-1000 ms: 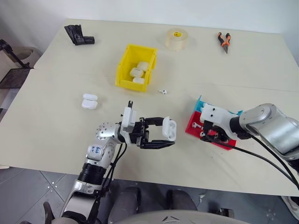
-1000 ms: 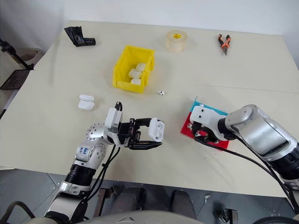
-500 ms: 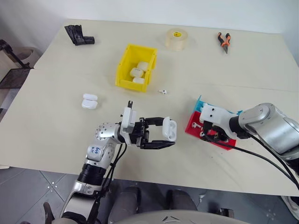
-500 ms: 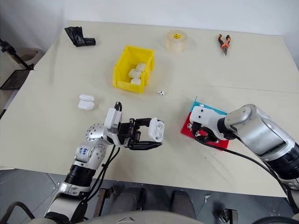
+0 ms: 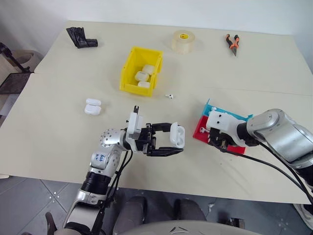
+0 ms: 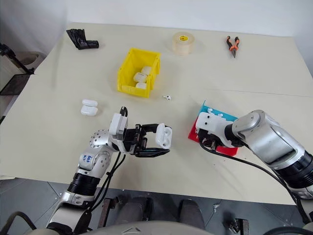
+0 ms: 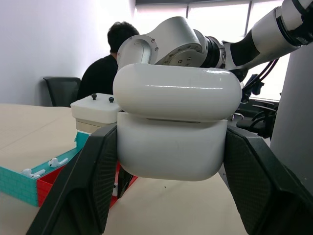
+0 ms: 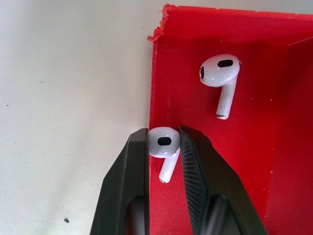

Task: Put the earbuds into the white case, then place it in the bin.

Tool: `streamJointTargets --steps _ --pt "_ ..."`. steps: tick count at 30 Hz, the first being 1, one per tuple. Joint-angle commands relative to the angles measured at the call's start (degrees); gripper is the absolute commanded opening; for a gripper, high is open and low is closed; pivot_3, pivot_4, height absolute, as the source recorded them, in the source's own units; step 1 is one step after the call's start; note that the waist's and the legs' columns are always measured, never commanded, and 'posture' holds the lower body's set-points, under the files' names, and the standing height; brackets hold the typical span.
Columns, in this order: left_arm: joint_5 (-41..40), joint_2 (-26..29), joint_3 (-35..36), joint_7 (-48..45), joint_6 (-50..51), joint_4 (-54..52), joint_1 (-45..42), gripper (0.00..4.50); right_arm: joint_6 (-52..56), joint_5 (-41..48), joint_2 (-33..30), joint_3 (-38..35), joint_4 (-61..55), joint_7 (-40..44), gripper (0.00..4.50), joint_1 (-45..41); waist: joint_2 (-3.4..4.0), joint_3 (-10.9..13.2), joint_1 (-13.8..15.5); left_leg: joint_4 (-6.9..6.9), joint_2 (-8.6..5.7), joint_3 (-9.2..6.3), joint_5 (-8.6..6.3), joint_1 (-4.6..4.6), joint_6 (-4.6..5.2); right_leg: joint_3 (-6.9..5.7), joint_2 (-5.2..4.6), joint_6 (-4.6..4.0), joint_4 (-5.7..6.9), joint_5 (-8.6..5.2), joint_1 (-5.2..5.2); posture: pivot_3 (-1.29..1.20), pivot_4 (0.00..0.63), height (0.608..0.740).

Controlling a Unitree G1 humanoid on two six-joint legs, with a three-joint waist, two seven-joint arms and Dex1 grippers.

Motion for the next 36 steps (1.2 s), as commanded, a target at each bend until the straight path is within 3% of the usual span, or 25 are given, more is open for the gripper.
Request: streamJointTargets --steps 1,4,7,14,16,21,27,30,36 --pt "-1.06 -0.26 0.01 0.28 -0.06 -2.54 0.27 2.81 0.22 -0.67 -0.11 -0.49 -0.44 -0.01 0.52 0.79 0.00 0.00 0.00 0.00 0.00 0.00 0.00 0.00 0.00 0.00 0.00 0.00 0.00 0.00 0.00 0.00 0.150 0.740" --pt "-1.18 -0.18 0.06 0.33 0.18 -2.78 0.33 2.81 0.31 0.07 -0.14 -1.91 -0.92 -0.09 0.52 1.10 0.00 0.00 0.01 0.01 0.00 0.00 0.00 0.00 0.00 0.00 0.00 0.00 0.00 0.00 0.00 0.00 0.150 0.740" --pt "-1.54 -0.04 0.21 0.24 0.67 -3.06 0.20 2.81 0.92 2.99 -1.56 -7.76 -1.92 0.94 0.52 2.05 0.00 0.00 0.07 0.00 0.00 0.00 0.00 -0.01 0.00 0.00 0.00 0.00 0.00 0.00 0.00 0.00 0.150 0.740" --pt "-2.41 -0.68 0.46 -0.60 1.76 -1.41 -1.35 2.81 0.63 13.43 1.69 -31.72 -4.15 1.42 0.52 11.41 -0.01 0.00 0.36 -0.02 -0.01 -0.01 0.00 -0.04 0.01 -0.04 -0.01 0.01 -0.01 0.01 0.01 0.00 0.150 0.740" --pt "-2.65 -0.98 0.69 -0.54 2.04 -0.83 -1.98 2.81 -3.06 15.65 4.86 -37.79 -5.33 0.81 0.52 15.25 -0.02 0.01 0.29 -0.03 -0.01 -0.04 0.00 -0.04 0.01 -0.07 0.01 0.01 -0.01 0.01 0.05 0.00 0.150 0.740" --pt "-4.05 0.07 2.09 -0.64 4.73 -0.26 -3.66 2.81 -14.99 26.90 21.32 -50.25 -11.74 -1.95 0.52 22.12 -0.05 0.03 -0.02 -0.14 0.02 0.10 0.01 0.04 0.00 -0.22 0.09 0.04 0.00 0.02 0.05 0.00 0.150 0.740" --pt "-4.57 0.37 2.74 -0.97 6.84 0.52 -5.64 2.81 -24.66 32.48 36.44 -50.38 -16.15 -10.48 0.52 26.15 -0.03 0.02 -0.01 -0.14 0.02 0.15 0.04 0.17 -0.02 -0.32 0.08 0.04 0.09 0.02 0.08 0.00 0.150 0.740" --pt "-4.98 0.62 3.19 -1.03 7.87 0.15 -6.13 2.81 -27.80 33.58 41.50 -46.70 -17.83 -13.52 0.52 27.34 -0.02 0.02 -0.04 -0.15 -0.01 0.13 0.04 0.18 -0.02 -0.30 0.08 0.04 0.12 0.02 0.06 0.00 0.150 0.740" --pt "-5.60 1.35 3.21 -1.48 10.22 -1.14 -6.47 2.81 -36.07 28.34 44.00 -37.97 -17.08 -13.44 0.52 29.53 -0.01 0.01 -0.14 -0.15 -0.02 0.12 0.04 0.19 -0.02 -0.09 0.10 0.04 0.14 0.02 0.04 0.00 0.150 0.740"
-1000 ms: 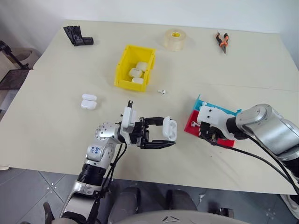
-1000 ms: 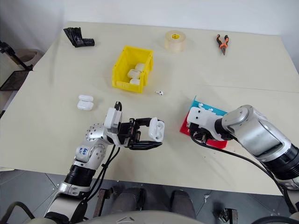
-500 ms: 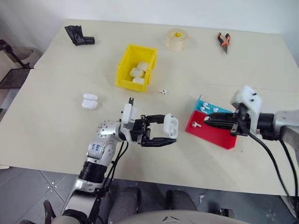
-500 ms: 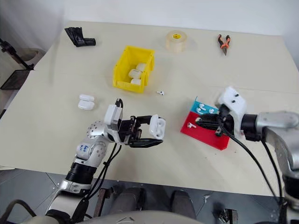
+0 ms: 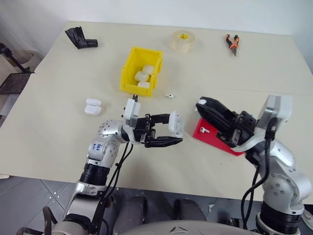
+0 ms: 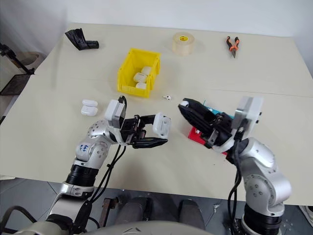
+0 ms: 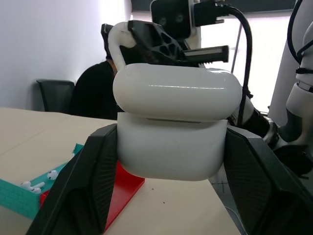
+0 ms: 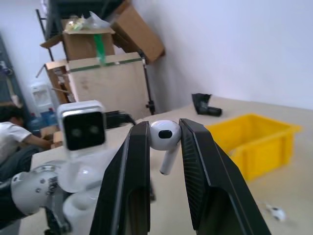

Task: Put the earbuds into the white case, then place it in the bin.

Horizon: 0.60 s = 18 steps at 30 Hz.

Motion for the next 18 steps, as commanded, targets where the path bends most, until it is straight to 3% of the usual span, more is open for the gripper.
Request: streamJointTargets --steps 1,18 --pt "-1.91 0.62 0.62 -0.52 1.41 -1.95 -1.21 2.81 -5.37 -2.38 -0.07 3.24 -0.85 0.45 0.52 0.71 0.00 0.00 0.00 0.00 0.00 0.00 0.00 0.00 0.00 0.02 0.00 0.00 0.00 0.00 0.00 0.00 0.150 0.740" --pt "-2.16 0.36 0.22 -0.20 3.19 -3.35 -1.17 2.81 -12.66 -5.48 -2.97 10.24 4.87 2.37 0.52 2.95 0.00 0.00 -0.07 -0.02 0.01 -0.01 0.00 0.01 0.00 0.07 0.00 0.00 -0.01 0.00 0.00 0.00 0.150 0.740"
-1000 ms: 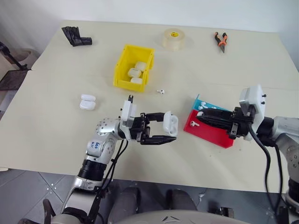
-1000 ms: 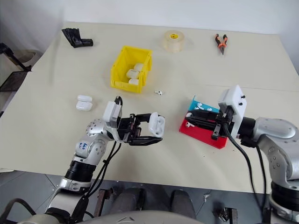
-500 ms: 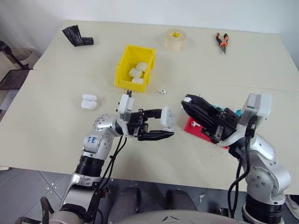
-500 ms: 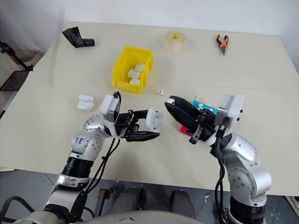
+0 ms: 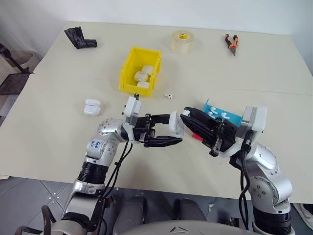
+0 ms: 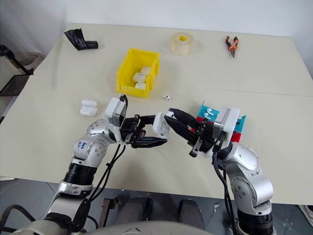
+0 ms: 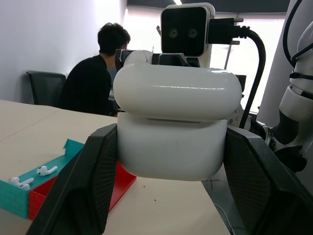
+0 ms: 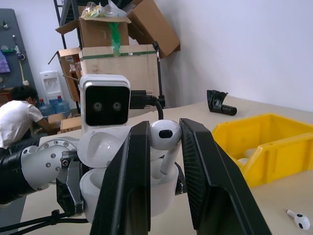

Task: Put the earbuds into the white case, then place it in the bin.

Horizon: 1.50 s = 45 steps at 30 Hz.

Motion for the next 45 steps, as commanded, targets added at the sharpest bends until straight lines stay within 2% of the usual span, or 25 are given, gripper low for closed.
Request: streamJointTargets --steps 1,10,22,34,40,45 --pt "-1.50 -0.49 0.26 -0.22 -0.39 -2.65 -0.30 2.81 -1.62 -0.95 -0.93 1.58 0.98 0.84 0.52 0.66 0.00 0.00 -0.01 0.00 0.00 0.00 0.00 0.00 0.00 0.00 0.00 0.00 0.00 0.00 0.00 0.00 0.150 0.740" --pt "-1.43 -0.51 0.06 -0.61 -0.31 -2.73 -0.43 2.81 -3.56 -2.73 -1.99 4.59 3.70 1.30 0.52 -0.27 0.00 0.00 -0.02 0.00 0.00 0.00 0.00 0.00 0.00 0.00 0.00 0.00 0.00 0.00 0.00 0.00 0.150 0.740" --pt "-1.37 -1.19 0.34 -0.25 -1.10 -2.62 -0.82 2.81 -1.78 -1.86 -4.43 4.87 6.25 0.86 0.52 -0.59 0.00 0.00 0.00 0.00 0.00 0.00 0.00 0.00 0.00 0.00 -0.01 0.00 -0.01 0.00 0.00 0.00 0.150 0.740" --pt "-0.83 -2.44 0.55 -0.04 -2.05 -1.93 -1.27 2.81 1.36 4.10 -7.71 2.76 5.16 2.55 4.47 -2.46 0.00 0.00 0.04 0.00 0.00 0.00 0.00 0.00 0.00 -0.01 -0.01 0.00 -0.02 0.00 0.01 0.00 0.150 0.740" --pt "-0.53 -2.95 0.54 0.22 -2.66 -1.79 -0.84 2.81 2.09 6.85 -9.72 -0.56 4.24 2.50 4.47 -2.63 0.00 0.00 0.06 0.00 0.00 0.01 0.00 0.00 0.00 -0.02 -0.01 0.00 -0.03 0.00 0.01 0.00 0.150 0.740" --pt "0.68 -2.00 0.91 -0.28 -4.56 -0.30 0.18 2.81 1.23 7.51 -17.80 -10.27 3.30 6.34 4.47 3.33 -0.01 0.01 0.57 0.03 -0.04 -0.07 -0.02 -0.05 0.03 -0.02 -0.05 0.00 -0.08 0.00 0.06 0.00 0.150 0.740"
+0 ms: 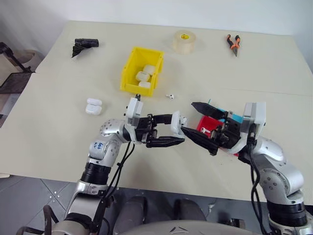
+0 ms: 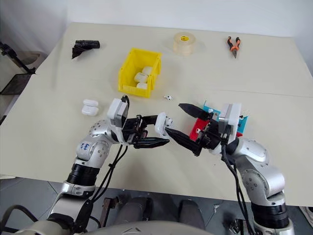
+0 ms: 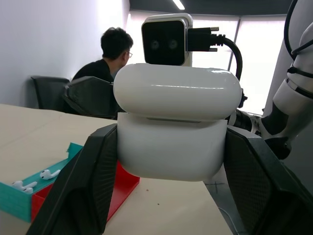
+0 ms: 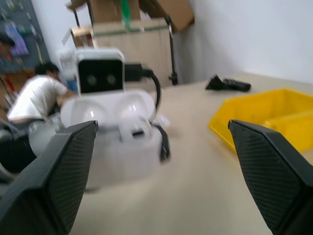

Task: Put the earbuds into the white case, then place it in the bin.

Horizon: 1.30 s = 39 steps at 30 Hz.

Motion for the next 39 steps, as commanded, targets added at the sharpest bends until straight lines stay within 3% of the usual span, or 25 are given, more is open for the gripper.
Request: streamJointTargets --steps 1,8,14,20,23,29,39 --pt "0.01 0.41 0.76 -0.68 -2.52 -0.29 0.20 2.81 -2.12 -0.47 -4.91 -8.26 -0.99 4.09 4.47 5.02 0.00 0.00 -0.01 -0.01 -0.01 -0.01 -0.01 0.00 0.01 0.00 0.00 0.00 -0.01 0.00 0.01 0.00 0.150 0.740" --pt "1.80 1.13 -0.12 -1.80 -6.68 1.20 1.19 2.81 -10.83 -8.25 -10.46 -22.35 8.46 10.99 4.47 17.58 -0.01 0.00 -0.10 -0.04 0.03 0.17 0.00 0.09 0.03 -0.22 0.03 0.00 -0.06 0.00 0.09 0.00 0.150 0.740" --pt "2.26 0.48 -0.47 -1.72 -8.26 1.83 1.39 2.81 -11.89 -10.34 -13.07 -24.59 13.15 12.17 4.47 17.84 0.01 0.00 -0.51 -0.04 0.08 0.32 0.01 0.17 0.04 -0.17 0.04 0.01 -0.07 0.00 0.12 0.00 0.150 0.740" --pt "2.67 -0.17 -0.86 -1.09 -9.40 1.49 2.01 2.81 0.62 -14.69 -24.16 -14.90 16.52 8.09 4.47 3.50 0.09 0.02 -0.73 0.07 0.16 0.28 0.02 0.18 0.04 -0.13 0.05 0.01 -0.09 0.01 0.16 0.00 0.150 0.740" --pt "2.71 -0.33 -1.02 -0.83 -9.84 1.23 2.54 2.81 5.63 -23.28 -28.91 -2.51 24.03 7.34 4.47 -10.10 0.14 0.03 -0.77 0.06 0.13 0.28 0.03 0.14 0.04 -0.07 0.02 0.01 -0.19 0.01 0.16 0.00 0.150 0.740" --pt "2.78 -0.83 -1.39 -0.27 -10.65 0.89 2.97 2.81 11.80 -34.59 -26.25 16.52 41.60 13.14 4.47 -34.53 0.17 0.04 -0.34 0.05 0.08 0.16 0.03 -0.07 0.04 0.01 -0.01 0.01 -0.23 0.01 -0.01 0.00 0.150 0.740" --pt "2.84 -0.83 -1.12 1.71 -11.52 -0.63 4.34 2.81 3.50 -47.99 -19.48 30.83 64.83 25.16 4.47 -51.93 0.16 0.04 -0.57 -0.05 -0.01 0.21 0.02 -0.41 0.04 -0.30 -0.04 0.03 0.03 0.01 -0.55 0.00 0.150 0.740"
